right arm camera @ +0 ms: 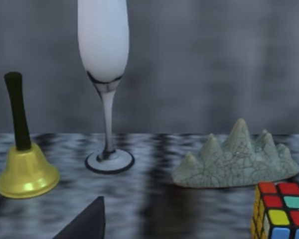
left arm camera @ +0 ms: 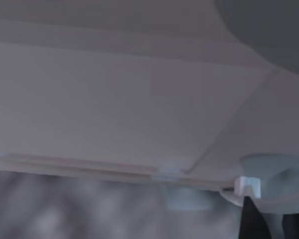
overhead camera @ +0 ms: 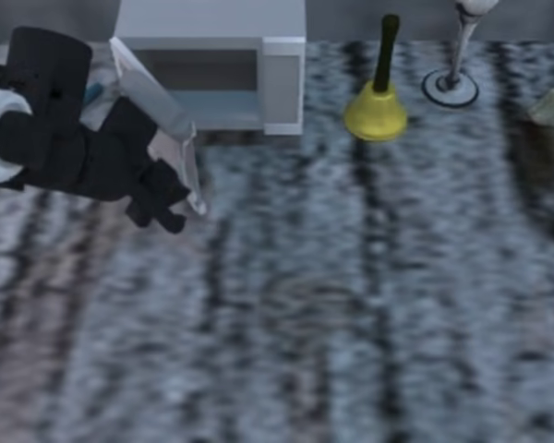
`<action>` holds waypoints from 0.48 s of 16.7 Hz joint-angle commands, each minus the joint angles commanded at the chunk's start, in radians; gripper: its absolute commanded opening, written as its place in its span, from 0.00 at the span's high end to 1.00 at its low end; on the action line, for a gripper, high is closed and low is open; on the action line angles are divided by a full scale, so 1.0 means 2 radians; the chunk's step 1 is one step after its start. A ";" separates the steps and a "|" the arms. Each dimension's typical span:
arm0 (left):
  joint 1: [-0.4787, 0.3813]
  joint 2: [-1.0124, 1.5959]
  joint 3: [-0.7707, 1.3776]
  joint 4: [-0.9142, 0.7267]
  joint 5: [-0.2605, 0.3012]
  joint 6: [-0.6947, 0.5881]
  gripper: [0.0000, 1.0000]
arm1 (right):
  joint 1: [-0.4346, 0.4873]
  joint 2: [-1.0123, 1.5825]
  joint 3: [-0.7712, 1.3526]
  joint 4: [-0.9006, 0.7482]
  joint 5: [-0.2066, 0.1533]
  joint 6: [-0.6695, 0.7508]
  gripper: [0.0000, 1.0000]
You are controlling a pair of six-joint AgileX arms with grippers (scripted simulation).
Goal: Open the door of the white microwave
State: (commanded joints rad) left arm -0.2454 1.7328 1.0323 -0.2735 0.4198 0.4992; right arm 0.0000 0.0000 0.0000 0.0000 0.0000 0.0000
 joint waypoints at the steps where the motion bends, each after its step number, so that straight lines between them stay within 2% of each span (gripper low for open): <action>1: 0.003 0.000 0.000 -0.003 0.003 0.006 1.00 | 0.000 0.000 0.000 0.000 0.000 0.000 0.00; 8: 0.005 0.000 0.000 -0.005 0.006 0.011 1.00 | 0.000 0.000 0.000 0.000 0.000 0.000 0.00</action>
State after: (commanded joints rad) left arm -0.2348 1.7332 1.0326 -0.2842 0.4314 0.5206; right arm 0.0000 0.0000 0.0000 0.0000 0.0000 0.0000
